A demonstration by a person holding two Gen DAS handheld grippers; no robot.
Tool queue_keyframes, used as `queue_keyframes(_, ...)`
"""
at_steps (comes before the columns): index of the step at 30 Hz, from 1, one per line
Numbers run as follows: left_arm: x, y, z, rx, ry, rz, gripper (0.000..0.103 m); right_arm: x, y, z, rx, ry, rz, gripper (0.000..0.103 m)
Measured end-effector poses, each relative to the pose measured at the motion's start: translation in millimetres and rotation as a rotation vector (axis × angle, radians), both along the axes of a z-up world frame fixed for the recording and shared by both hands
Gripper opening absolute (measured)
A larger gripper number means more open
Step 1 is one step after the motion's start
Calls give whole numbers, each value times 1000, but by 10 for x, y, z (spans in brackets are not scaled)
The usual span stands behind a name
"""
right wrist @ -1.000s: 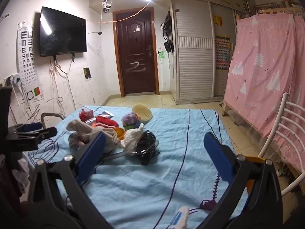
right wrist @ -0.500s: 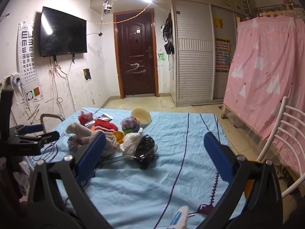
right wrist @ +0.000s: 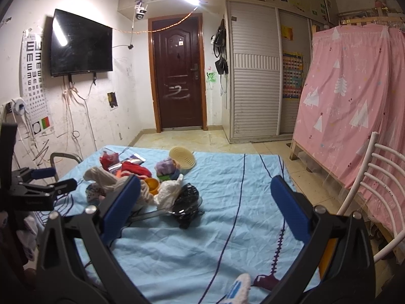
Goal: Collect trash
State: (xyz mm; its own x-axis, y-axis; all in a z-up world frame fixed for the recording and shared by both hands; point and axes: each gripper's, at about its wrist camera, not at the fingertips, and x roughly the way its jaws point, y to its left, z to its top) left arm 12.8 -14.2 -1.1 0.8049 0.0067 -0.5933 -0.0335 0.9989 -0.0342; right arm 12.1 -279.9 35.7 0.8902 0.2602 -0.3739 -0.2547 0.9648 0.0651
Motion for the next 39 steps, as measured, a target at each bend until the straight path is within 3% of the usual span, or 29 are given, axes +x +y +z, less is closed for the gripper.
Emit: queue_keyframes(39, 41, -98, -7, 27, 11, -15, 93, 25, -20, 68, -13, -12, -7, 99)
